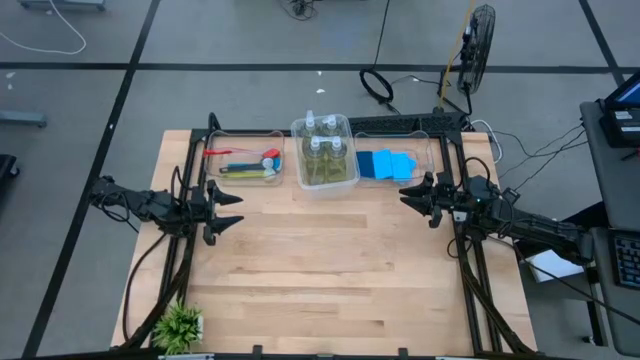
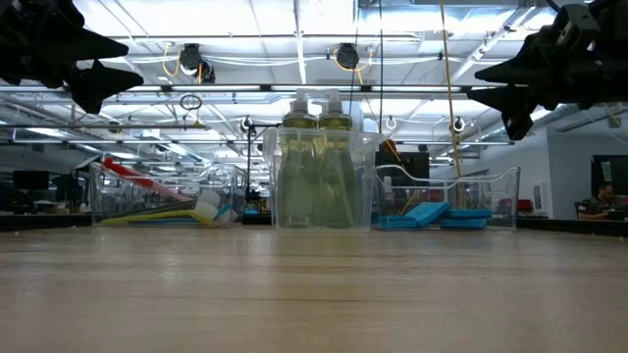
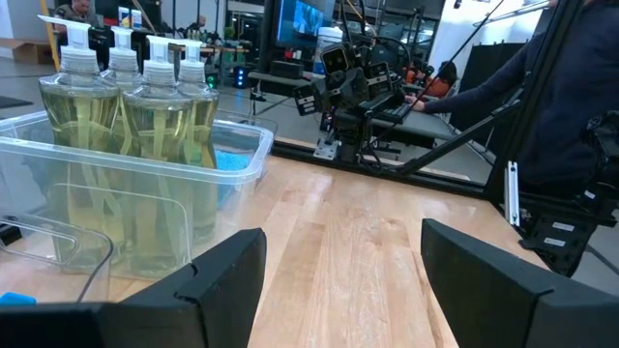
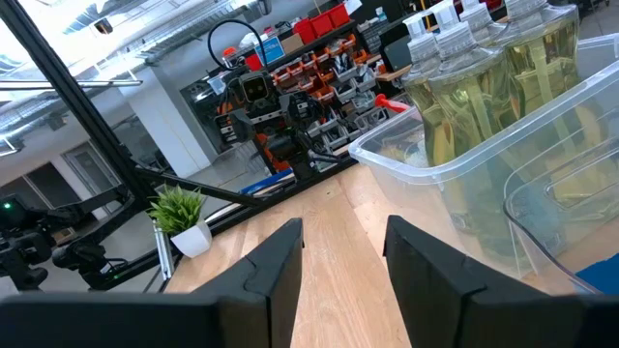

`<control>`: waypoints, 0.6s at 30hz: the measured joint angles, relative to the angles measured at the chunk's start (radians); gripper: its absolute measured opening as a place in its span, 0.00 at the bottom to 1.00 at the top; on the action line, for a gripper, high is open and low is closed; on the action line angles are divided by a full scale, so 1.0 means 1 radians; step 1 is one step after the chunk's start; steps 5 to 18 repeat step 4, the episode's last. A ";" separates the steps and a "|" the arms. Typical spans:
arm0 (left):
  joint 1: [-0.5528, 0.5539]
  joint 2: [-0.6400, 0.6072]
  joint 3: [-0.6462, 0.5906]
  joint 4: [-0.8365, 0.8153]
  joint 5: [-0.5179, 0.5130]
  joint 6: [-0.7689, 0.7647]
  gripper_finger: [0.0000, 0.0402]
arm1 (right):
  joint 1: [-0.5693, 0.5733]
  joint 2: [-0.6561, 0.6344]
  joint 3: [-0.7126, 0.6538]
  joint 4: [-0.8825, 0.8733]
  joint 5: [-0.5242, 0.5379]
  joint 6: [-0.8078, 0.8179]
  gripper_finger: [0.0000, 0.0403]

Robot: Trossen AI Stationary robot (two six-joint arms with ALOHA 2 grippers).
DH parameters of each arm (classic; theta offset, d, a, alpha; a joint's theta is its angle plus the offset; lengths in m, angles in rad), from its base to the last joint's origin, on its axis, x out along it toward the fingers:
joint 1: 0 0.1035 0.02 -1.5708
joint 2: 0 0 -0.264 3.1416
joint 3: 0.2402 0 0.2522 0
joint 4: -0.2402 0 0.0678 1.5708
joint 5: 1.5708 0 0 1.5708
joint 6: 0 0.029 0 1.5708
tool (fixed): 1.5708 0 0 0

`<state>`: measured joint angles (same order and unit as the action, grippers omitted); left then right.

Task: Pick & Place Kitchen Sink Supplies
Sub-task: Return to Home Position

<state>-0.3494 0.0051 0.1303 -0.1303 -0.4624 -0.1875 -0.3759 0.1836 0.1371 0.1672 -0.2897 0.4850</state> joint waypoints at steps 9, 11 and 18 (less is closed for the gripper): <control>0.000 0.000 0.000 0.000 0.000 0.000 0.68 | 0.000 0.000 0.000 0.000 0.000 0.000 0.34; 0.000 0.000 0.000 0.000 0.000 0.000 0.68 | 0.000 0.000 0.000 0.000 0.000 0.000 0.34; 0.000 0.000 0.000 0.000 0.000 0.000 0.68 | 0.000 0.000 0.000 0.000 0.000 0.000 0.34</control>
